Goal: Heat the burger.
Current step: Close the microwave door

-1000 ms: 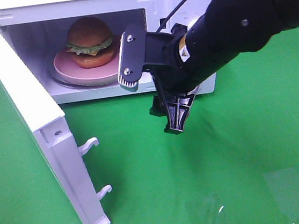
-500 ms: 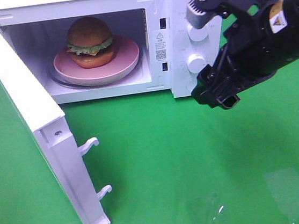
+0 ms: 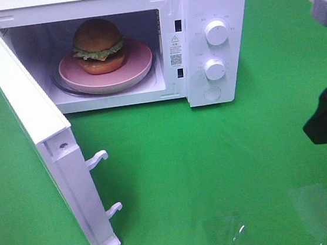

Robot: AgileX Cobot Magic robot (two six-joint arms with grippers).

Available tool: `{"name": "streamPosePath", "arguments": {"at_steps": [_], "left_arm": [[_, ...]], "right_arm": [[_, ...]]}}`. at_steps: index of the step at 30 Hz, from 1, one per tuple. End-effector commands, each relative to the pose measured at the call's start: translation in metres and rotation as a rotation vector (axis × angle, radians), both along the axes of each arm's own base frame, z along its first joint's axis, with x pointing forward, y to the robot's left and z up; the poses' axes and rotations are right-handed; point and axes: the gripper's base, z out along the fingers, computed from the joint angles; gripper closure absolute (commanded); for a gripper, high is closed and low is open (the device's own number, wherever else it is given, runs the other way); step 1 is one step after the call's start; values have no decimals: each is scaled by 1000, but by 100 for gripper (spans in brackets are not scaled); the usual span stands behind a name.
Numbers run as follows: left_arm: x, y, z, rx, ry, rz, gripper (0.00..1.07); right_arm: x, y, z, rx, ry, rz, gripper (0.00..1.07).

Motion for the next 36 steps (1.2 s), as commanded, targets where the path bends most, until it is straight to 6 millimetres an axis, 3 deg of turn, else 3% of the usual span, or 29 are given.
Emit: {"name": "streamPosePath", "arguments": {"at_steps": [1,9,20,27,36], "left_arm": [[-2,0,1,3,-29,2,9],[-2,0,1,3,-29,2,9],[-2,0,1,3,-29,2,9],[-2,0,1,3,-29,2,9],[-2,0,1,3,-29,2,9]], "right_arm": [[-13,-7,1,15,0,-19,32],[-52,-29,5,71,-76,-44,32],[-87,-50,21,172,-243,-82,31],[-111,-70,15,171,-342,-229,31],[-130,-78,6,189,-398,-302,31]]}}
